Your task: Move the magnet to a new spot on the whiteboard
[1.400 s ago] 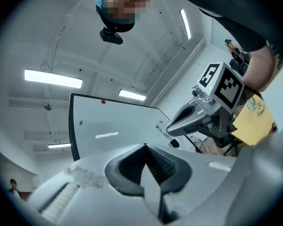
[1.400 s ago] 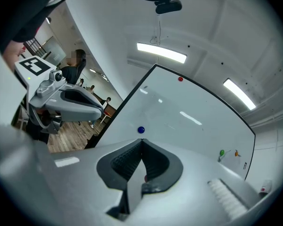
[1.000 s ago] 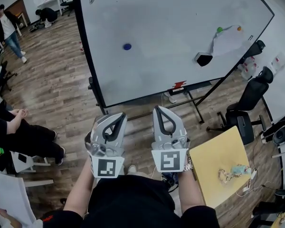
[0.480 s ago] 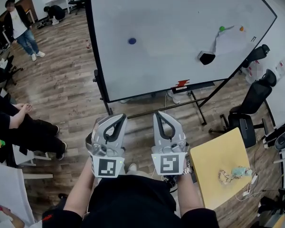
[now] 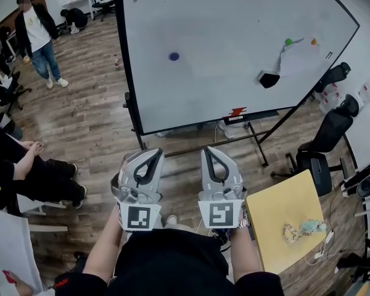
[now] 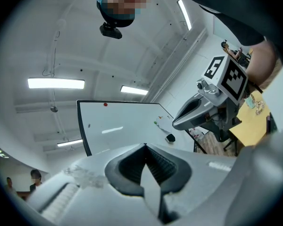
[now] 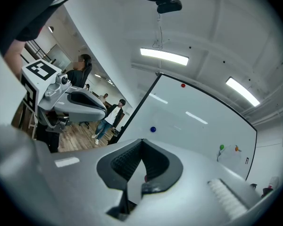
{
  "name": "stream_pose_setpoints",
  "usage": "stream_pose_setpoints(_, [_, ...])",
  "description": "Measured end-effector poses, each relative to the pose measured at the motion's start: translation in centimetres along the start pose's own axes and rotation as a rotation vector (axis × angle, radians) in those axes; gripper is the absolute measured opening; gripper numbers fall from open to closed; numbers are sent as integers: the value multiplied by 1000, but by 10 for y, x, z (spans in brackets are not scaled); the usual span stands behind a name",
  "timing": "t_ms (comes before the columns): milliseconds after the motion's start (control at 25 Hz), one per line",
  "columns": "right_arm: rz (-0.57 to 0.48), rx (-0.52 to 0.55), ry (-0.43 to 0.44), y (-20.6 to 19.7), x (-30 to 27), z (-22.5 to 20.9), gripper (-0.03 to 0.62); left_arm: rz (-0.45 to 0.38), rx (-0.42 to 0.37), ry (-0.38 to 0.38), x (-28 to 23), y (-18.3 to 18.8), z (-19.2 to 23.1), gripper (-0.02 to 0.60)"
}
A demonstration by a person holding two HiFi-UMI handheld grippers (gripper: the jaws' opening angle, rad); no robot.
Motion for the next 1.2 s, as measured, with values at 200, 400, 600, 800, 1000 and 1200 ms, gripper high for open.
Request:
stream_pose_setpoints(200, [3, 10, 1, 1, 0, 1, 2, 9, 26, 15, 4, -5, -1, 0])
stream_pose_setpoints(400, [10, 8, 1, -2, 1, 1, 2, 5, 13, 6, 2, -3, -2, 0])
stream_pose_setpoints(600, [16, 3, 5, -3, 0, 2, 2, 14, 32, 9, 3, -7, -4, 0])
stream_pose_setpoints(800, [11, 13, 8, -2, -2, 2, 2, 3, 17, 3, 0, -3, -3, 0])
stream_pose_setpoints(1000, [11, 9, 9, -2, -2, 1, 2, 7, 25, 4, 0, -3, -4, 0])
stream_pose_setpoints(1200, [19, 20, 13, -3, -2, 1, 2, 8, 28, 2, 0, -5, -5, 0])
Point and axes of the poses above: the fingertips, and each gripper's own axes: x backward along the fingers, z to its left, y out of its top, the point moved 4 cm from there along x, backward along the fingers, and after that the axes turned 2 degrees about -x, right-handed, at the moved point
